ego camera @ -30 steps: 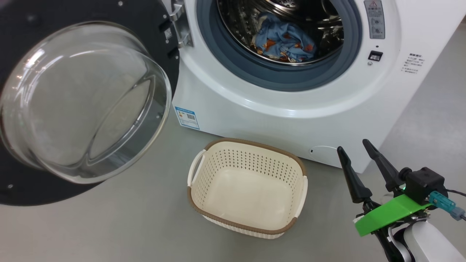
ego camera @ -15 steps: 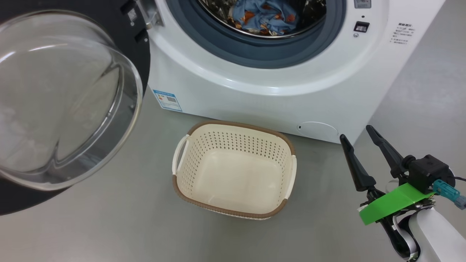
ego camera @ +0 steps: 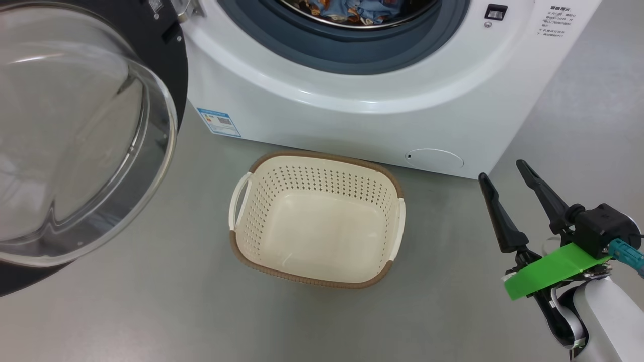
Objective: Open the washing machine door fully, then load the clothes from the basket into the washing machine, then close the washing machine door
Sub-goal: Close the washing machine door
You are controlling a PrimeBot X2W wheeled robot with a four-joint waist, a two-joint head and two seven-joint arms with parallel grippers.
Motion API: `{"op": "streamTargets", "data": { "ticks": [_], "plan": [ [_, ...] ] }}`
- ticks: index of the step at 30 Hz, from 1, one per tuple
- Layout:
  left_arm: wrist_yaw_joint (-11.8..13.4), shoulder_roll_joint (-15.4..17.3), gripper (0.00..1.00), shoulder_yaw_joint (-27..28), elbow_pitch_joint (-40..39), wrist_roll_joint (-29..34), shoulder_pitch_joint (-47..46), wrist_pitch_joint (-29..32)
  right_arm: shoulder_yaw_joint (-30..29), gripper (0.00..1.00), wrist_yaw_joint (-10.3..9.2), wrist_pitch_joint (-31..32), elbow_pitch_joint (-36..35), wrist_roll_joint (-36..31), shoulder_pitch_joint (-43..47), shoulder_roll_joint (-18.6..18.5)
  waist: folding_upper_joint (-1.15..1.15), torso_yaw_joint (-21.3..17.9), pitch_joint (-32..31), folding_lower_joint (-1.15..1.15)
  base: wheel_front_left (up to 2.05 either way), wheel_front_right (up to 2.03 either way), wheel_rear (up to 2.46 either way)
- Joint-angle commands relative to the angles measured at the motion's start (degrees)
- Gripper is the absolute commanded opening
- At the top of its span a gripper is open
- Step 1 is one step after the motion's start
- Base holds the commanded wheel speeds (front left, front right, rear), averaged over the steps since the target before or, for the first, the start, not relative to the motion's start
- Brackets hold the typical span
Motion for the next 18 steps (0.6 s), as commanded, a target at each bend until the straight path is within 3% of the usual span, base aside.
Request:
{"op": "streamTargets", "data": {
  "ticks": [1,18],
  "plan": [
    [-0.4,4.3,0.00,0.3,-0.8,0.1,-0.3,1.2,0.9,1.00,0.25,-0.4,-1.4,-0.8,-1.3,-0.5,0.00,0.0,0.2,-0.01,0.00,0.00,0.00],
    [-0.4,1.9,0.00,-6.7,-4.3,2.8,5.3,16.7,0.5,1.00,0.25,-0.4,-0.5,-0.2,-0.5,0.7,0.00,1.3,-2.5,-0.01,0.00,0.00,0.00]
  ]
}}
